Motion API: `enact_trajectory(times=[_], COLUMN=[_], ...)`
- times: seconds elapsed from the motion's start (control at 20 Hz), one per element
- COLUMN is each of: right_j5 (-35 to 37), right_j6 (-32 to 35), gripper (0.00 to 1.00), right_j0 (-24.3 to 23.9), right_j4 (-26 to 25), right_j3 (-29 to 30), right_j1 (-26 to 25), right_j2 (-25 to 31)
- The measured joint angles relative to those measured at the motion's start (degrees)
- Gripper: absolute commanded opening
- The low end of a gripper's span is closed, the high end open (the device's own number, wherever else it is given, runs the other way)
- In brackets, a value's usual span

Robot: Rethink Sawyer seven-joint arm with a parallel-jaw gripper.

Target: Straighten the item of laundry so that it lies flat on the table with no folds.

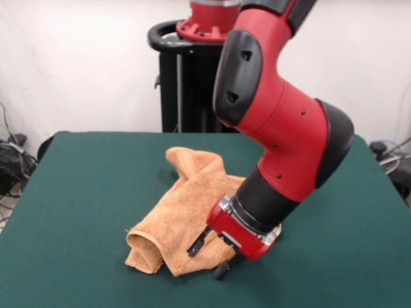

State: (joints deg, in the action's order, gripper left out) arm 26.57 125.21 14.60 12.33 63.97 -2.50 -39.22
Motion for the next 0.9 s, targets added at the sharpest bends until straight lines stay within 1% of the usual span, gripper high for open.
enact_trajectory(times=[0.15, 0.25, 0.5, 0.65, 0.9], right_j5=[0.4, 2.5, 7.6, 9.1, 9.1], right_j6=[0.0, 0.0, 0.0, 0.0, 0.0], gripper=[1.00, 1.00, 1.00, 1.00, 1.00], right_j0=[1.5, 4.0, 7.1, 7.2, 5.6], right_j4=[0.0, 0.1, 0.4, 0.8, 2.9], right_j3=[-0.4, -0.8, -1.5, -1.7, -1.7], right_j1=[-1.3, -3.5, -6.2, -6.4, -5.8], right_j2=[-2.0, -5.2, -8.3, -8.5, -7.9])
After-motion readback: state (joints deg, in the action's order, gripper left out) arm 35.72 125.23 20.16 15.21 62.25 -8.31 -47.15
